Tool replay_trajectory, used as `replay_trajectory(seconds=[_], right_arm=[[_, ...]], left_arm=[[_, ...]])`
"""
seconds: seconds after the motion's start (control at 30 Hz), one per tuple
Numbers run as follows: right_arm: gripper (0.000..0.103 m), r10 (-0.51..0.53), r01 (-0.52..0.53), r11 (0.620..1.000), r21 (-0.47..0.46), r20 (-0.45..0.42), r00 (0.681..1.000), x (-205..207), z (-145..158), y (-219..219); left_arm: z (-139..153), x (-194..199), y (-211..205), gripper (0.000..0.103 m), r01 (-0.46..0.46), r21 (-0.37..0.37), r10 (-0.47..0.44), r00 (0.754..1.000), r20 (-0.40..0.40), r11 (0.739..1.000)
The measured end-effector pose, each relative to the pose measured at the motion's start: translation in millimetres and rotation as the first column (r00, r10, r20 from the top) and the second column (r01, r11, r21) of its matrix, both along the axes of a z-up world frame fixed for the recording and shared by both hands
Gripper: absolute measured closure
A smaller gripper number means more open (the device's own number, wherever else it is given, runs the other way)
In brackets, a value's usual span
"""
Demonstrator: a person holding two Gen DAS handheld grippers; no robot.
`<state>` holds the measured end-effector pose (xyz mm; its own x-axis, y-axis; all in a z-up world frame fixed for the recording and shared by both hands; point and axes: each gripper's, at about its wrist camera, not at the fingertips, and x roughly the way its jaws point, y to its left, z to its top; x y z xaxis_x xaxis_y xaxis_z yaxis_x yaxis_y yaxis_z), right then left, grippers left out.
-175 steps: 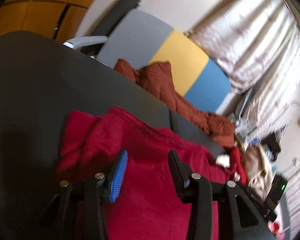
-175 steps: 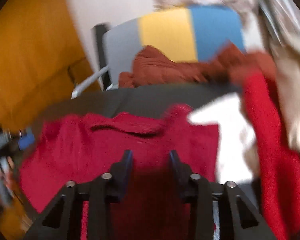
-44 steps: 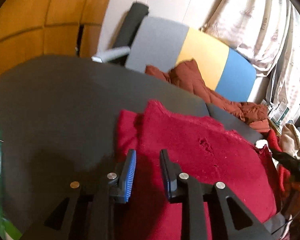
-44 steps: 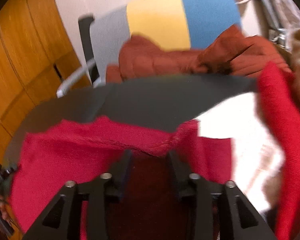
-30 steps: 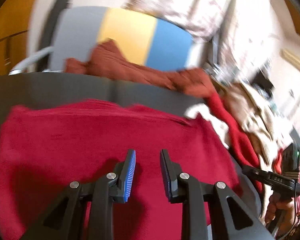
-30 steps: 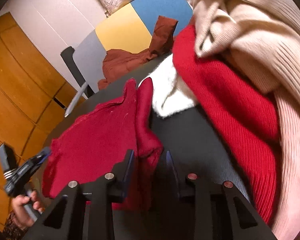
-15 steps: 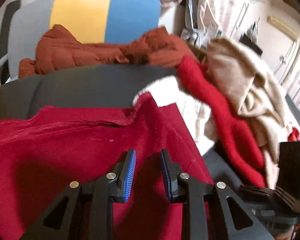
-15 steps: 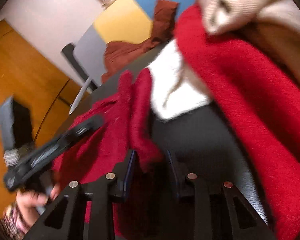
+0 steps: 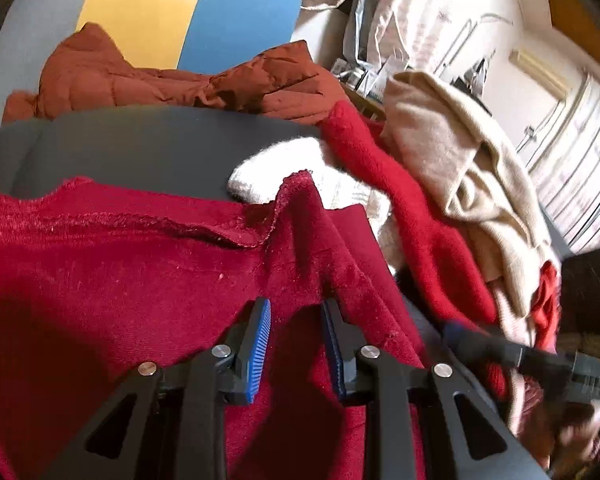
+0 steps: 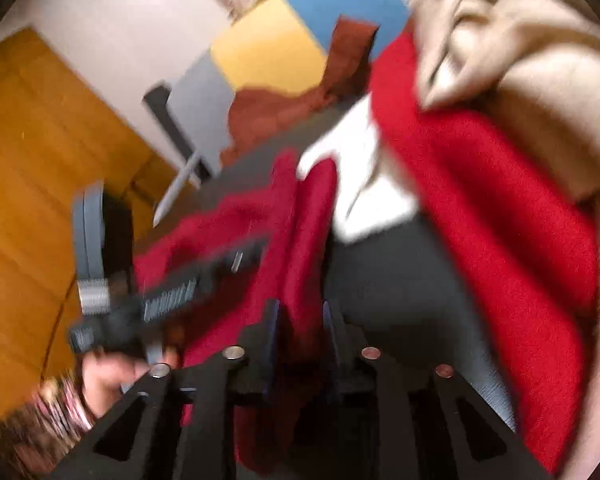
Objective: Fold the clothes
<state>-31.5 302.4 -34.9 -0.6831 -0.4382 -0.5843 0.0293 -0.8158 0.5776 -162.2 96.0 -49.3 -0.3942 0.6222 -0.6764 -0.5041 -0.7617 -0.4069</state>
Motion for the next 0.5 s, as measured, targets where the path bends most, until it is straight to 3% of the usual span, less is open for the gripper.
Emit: replay_trajectory(seconds=[0.2, 0.27, 0.33, 0.5], right_arm=[[0.063, 0.006, -0.004, 1.000, -0.025, 0.064, 0.998, -64, -7, 3], [0.084, 0.036, -0.037, 0.999, 0.014, 0.063, 0.997, -75, -7, -9], [0.092, 0.040, -0.044, 0.997, 0.060, 0.066, 0.997, -82, -7, -16], [0.095, -0.043, 0.029, 0.985, 0.167, 0.077, 0.996, -87, -13, -15]], left_arm=[[1, 2, 2, 0.077, 0.001, -0.011, -0.001, 1.000, -0.015, 1.000], [1, 2, 2, 0.077, 0.002, -0.012, -0.002, 1.000, -0.019, 1.000], [0, 1, 2, 0.077, 0.001, -0.006, -0.002, 1.000, -0.018, 1.000], [-1, 0, -1, 0.077, 0.005, 0.015, -0.005, 1.000, -0.006, 1.000]])
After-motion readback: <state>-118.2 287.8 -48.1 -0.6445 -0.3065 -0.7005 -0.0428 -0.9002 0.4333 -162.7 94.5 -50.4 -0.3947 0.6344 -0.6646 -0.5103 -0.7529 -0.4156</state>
